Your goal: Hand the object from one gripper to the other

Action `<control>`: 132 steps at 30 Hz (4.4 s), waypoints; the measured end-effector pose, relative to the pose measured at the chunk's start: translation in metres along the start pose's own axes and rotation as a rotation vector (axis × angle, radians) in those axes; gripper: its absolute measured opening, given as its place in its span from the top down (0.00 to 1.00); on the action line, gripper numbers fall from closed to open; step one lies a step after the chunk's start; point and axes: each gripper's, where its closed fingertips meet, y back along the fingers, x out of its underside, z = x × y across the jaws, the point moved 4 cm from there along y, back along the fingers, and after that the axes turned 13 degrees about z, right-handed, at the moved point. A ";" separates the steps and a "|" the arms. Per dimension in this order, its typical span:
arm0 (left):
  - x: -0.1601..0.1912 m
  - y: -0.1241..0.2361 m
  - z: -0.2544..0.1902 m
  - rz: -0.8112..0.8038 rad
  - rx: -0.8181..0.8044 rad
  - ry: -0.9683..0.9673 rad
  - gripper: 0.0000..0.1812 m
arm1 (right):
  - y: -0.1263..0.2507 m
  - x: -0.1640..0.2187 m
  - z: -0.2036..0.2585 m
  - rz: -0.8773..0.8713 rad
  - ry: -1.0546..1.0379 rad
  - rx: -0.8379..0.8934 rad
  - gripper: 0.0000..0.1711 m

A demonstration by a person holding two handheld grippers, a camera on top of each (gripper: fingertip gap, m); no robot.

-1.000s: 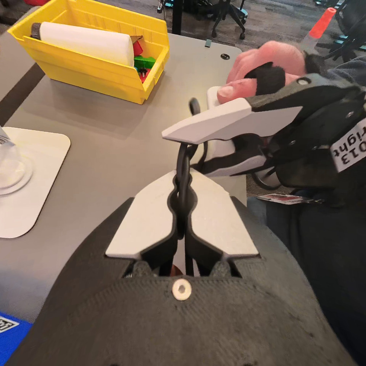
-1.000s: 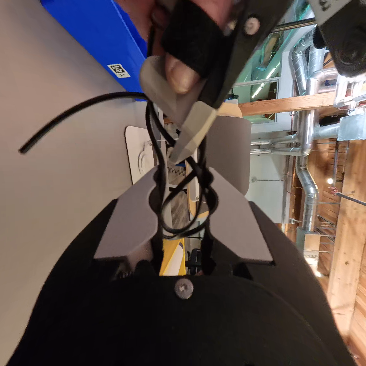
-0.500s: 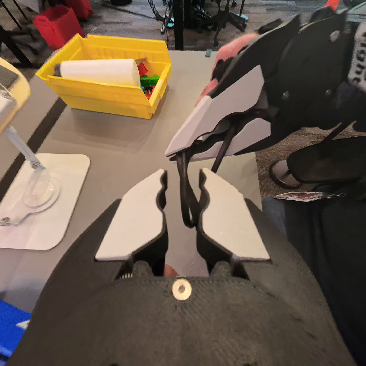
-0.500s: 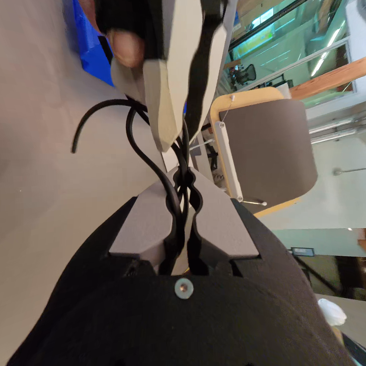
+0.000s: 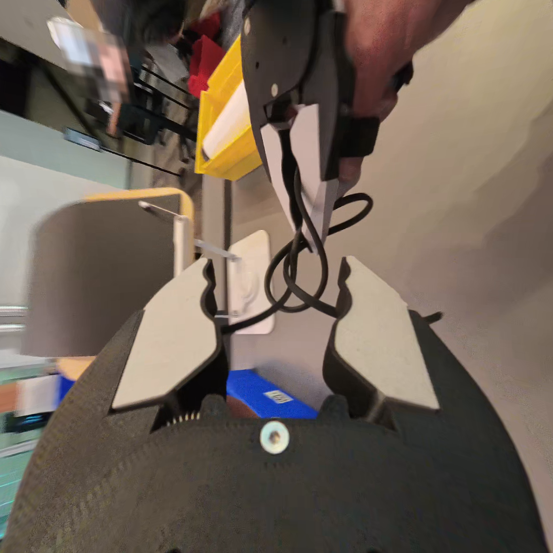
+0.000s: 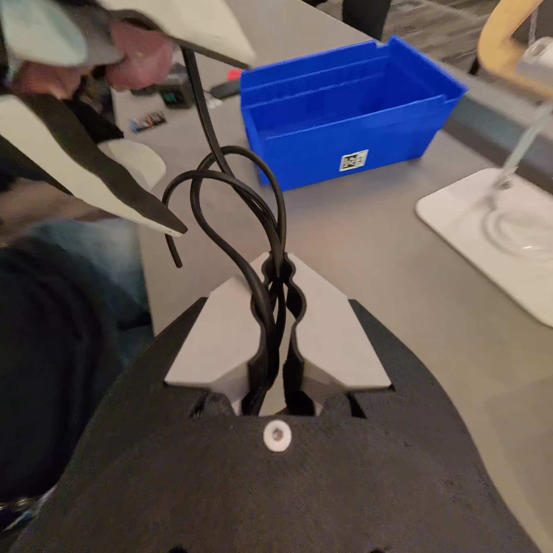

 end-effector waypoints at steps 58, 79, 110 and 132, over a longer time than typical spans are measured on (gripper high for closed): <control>0.039 -0.041 -0.033 0.260 0.781 0.314 0.98 | -0.029 -0.009 0.034 0.386 0.907 0.791 0.60; 0.030 -0.032 -0.031 0.142 0.660 0.204 0.85 | -0.024 0.002 0.021 0.309 0.726 0.691 0.98; 0.013 -0.019 -0.045 0.069 0.115 -0.284 0.68 | -0.020 0.014 0.037 0.186 0.478 0.264 0.99; 0.022 -0.027 -0.042 0.126 0.073 -0.231 0.94 | -0.003 0.009 0.025 0.133 0.469 0.361 0.81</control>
